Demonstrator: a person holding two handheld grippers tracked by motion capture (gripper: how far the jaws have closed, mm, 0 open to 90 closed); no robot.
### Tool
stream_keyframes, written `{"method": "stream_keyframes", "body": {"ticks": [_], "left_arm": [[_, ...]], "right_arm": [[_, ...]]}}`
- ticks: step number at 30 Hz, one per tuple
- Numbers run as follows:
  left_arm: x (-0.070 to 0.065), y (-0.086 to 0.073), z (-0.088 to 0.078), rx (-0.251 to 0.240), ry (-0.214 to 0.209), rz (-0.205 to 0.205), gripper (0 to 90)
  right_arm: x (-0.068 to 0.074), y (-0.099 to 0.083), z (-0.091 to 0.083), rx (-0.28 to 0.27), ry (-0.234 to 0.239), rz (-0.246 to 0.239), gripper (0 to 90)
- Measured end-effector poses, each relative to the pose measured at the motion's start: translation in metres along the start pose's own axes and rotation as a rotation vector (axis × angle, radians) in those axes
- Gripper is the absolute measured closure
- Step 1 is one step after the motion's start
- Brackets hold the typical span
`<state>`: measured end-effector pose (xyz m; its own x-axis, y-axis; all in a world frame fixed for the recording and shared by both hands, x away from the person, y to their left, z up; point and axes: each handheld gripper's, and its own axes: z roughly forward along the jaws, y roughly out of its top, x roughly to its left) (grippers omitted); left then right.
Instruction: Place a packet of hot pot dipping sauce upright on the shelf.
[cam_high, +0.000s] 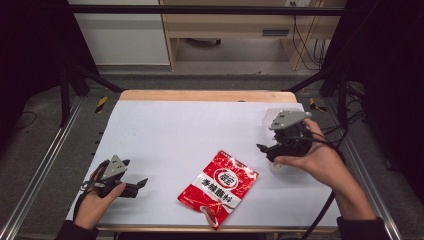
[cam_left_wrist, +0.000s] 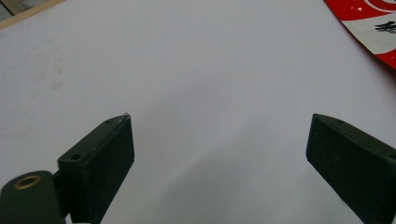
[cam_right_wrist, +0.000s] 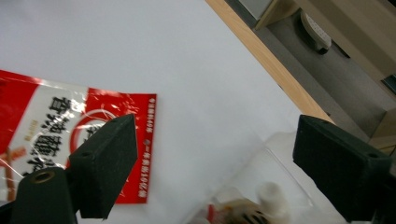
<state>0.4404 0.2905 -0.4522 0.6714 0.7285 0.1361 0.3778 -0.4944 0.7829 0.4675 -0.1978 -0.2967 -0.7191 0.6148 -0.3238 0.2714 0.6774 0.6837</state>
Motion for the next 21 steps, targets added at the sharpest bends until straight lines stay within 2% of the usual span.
{"method": "stream_keyframes", "body": {"ticks": [5,6,7,8,12,13,15,17,18,19,21], "left_arm": [[-0.001,0.000,0.000,-0.003,0.000,0.002,7.5],[-0.001,0.000,0.000,-0.003,0.000,0.002,7.5],[-0.001,0.000,0.000,-0.002,-0.001,0.002,7.5],[-0.001,0.000,0.000,-0.002,-0.001,0.003,7.5],[-0.001,0.000,0.001,0.000,0.000,0.003,7.5],[-0.002,0.000,0.000,0.000,-0.001,0.005,7.5],[-0.002,0.000,0.000,-0.001,-0.001,0.004,7.5],[-0.002,0.000,0.000,-0.002,-0.003,0.005,7.5],[-0.002,0.000,0.000,-0.002,-0.003,0.005,7.5],[-0.002,0.000,0.001,0.001,-0.004,0.004,7.5],[-0.002,0.000,0.001,0.002,-0.004,0.005,7.5]], "right_arm": [[0.033,0.001,0.017,-0.005,0.017,0.026,12.2],[0.033,0.001,0.017,-0.005,0.017,0.026,12.2],[0.045,-0.002,0.026,-0.007,0.018,0.038,11.0],[0.049,-0.004,0.030,-0.010,0.023,0.036,9.7],[0.060,-0.009,0.040,-0.039,0.026,0.075,10.6],[0.067,-0.014,0.049,-0.062,0.033,0.113,11.0],[0.072,-0.018,0.055,-0.064,0.047,0.135,10.8],[0.078,-0.024,0.063,-0.084,0.056,0.136,10.9],[0.078,-0.024,0.063,-0.084,0.056,0.136,10.9],[0.084,-0.031,0.072,-0.082,0.073,0.151,9.8],[0.089,-0.037,0.079,-0.073,0.064,0.161,10.2]]}}
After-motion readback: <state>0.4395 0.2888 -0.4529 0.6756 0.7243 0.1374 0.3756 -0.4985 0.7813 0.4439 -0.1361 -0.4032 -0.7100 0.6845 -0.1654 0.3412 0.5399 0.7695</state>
